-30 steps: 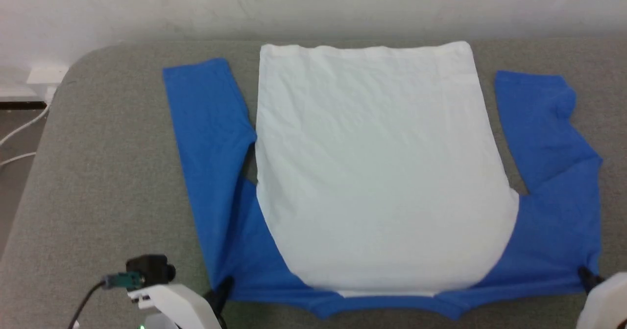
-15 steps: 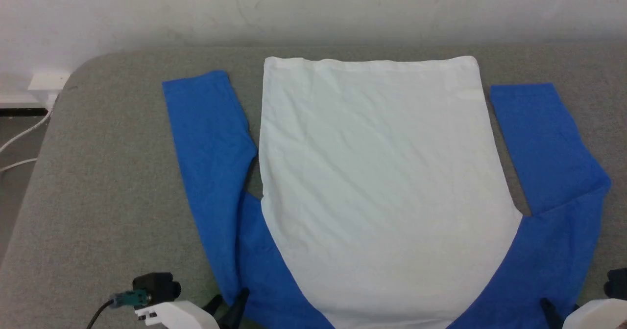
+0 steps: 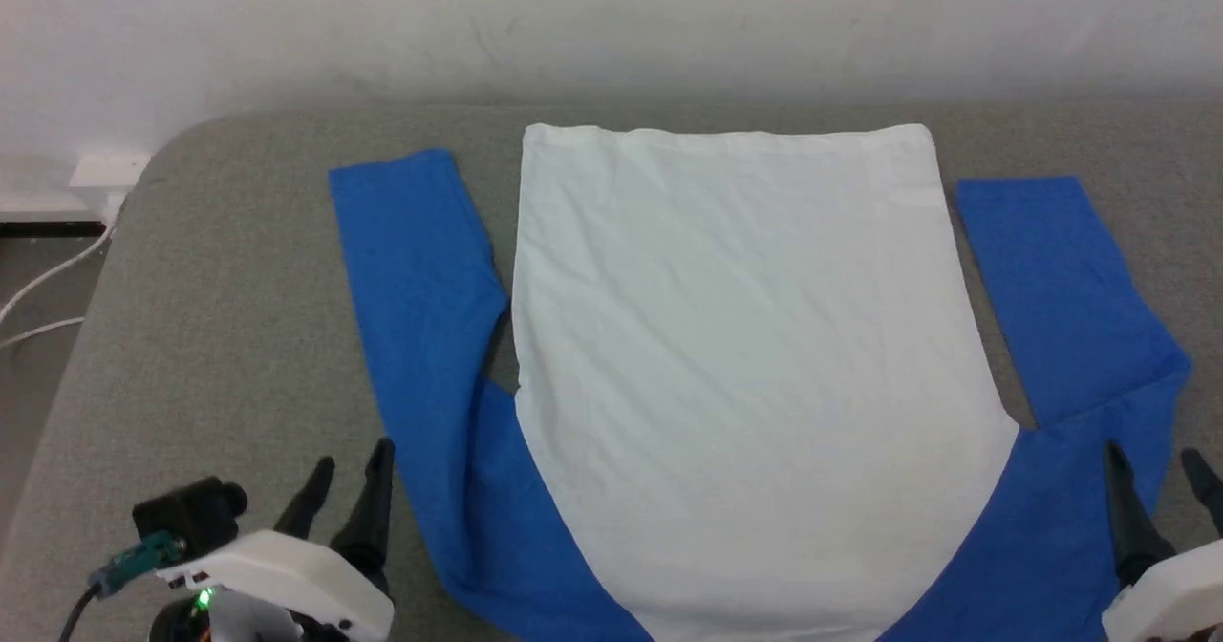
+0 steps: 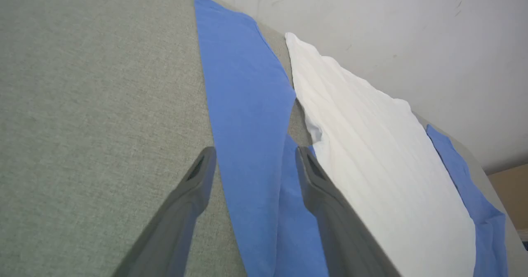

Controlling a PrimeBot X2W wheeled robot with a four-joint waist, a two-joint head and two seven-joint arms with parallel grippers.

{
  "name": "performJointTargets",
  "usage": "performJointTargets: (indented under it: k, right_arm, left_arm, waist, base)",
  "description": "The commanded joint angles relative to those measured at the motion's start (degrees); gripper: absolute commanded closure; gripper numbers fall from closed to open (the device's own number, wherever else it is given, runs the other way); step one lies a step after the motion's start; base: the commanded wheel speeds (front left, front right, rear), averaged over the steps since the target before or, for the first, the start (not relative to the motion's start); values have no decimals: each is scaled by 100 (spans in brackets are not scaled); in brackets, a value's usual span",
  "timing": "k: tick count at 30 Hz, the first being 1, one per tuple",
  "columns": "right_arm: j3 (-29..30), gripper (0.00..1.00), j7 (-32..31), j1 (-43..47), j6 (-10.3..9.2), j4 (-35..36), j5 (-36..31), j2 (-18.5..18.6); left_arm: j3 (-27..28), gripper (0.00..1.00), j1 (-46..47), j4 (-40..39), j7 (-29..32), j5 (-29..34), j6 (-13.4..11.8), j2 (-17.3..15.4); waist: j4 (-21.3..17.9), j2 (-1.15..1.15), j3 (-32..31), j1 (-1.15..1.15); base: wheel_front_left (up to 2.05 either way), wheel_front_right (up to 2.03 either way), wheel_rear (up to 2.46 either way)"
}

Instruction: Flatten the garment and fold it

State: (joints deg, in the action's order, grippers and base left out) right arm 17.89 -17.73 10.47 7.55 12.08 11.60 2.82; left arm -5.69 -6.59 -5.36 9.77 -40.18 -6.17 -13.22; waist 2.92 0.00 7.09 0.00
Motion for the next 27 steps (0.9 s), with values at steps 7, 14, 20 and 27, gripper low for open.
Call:
performJointTargets:
  k: [7,14,20,27]
  right_arm:
    - [-598,0,1360,-571,-6,113,-346,6]
    - [-1266,0,1836,-1139,-6,78,-384,129]
    - [-1767,0,2010,-1692,-6,-6,-262,228]
    - [-2268,0,2104,-2198,-6,-89,-86,242]
  left_arm:
    - [11,0,1277,538,-732,849,260,-541]
    - [-113,0,2894,1316,-673,1446,491,-1180]
    - [-142,0,4212,1948,62,1460,652,-1558]
    - [-39,0,5131,2374,1015,1299,712,-1964]
  waist:
    - [-178,0,557,0]
    - [-497,0,1402,0]
    - [-849,0,2119,0]
    - [-1196,0,2654,0]
  base:
    - [0,0,0]
    - [0,0,0]
    - [0,0,0]
    - [0,0,0]
